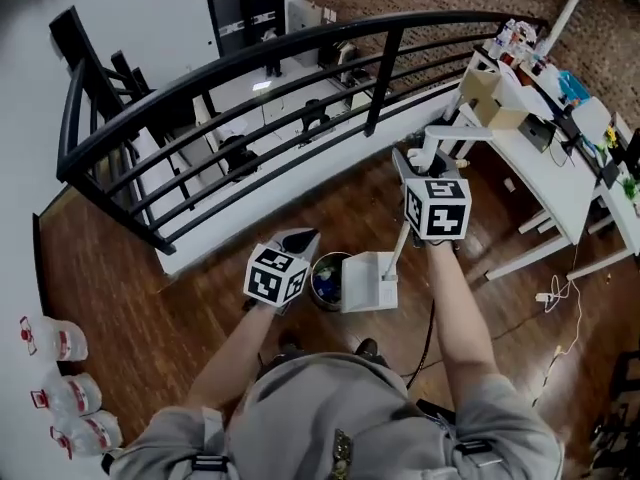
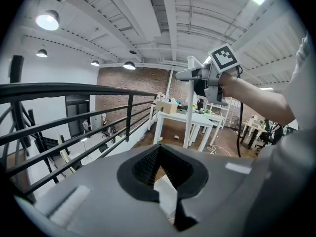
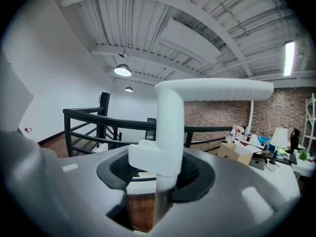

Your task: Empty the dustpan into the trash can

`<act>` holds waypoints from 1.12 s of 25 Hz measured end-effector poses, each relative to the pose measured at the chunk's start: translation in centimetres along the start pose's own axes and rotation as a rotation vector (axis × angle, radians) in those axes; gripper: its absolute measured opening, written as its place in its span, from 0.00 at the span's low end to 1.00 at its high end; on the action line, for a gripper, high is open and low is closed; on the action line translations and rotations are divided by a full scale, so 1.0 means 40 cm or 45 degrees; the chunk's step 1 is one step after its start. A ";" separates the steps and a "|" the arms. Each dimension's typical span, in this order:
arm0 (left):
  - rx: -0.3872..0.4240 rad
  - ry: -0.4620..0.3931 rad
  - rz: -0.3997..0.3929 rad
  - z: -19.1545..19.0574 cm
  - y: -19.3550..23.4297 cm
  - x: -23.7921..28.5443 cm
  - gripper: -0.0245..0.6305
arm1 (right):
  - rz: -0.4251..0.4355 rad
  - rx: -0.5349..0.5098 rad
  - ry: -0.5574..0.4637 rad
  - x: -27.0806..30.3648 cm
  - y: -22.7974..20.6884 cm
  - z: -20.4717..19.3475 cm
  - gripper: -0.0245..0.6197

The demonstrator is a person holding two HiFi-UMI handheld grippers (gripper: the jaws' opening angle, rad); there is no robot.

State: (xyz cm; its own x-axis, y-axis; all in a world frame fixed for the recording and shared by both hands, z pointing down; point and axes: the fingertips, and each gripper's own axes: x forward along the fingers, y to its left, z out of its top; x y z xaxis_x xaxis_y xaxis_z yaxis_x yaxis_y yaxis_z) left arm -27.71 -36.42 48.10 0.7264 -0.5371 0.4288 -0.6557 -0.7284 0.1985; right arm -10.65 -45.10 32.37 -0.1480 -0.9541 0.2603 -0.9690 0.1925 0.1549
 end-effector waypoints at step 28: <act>0.145 0.098 -0.178 0.064 -0.514 0.440 0.04 | -0.286 0.266 -0.115 -0.343 -0.745 -0.316 0.33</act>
State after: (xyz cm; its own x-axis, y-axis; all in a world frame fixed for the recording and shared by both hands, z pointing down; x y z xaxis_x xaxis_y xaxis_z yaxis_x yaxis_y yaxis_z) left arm -0.90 -31.98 49.31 0.7883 -0.3962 0.4707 -0.5186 -0.8395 0.1620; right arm 22.75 -34.86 36.23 0.0664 -0.9857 0.1547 -0.9977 -0.0676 -0.0023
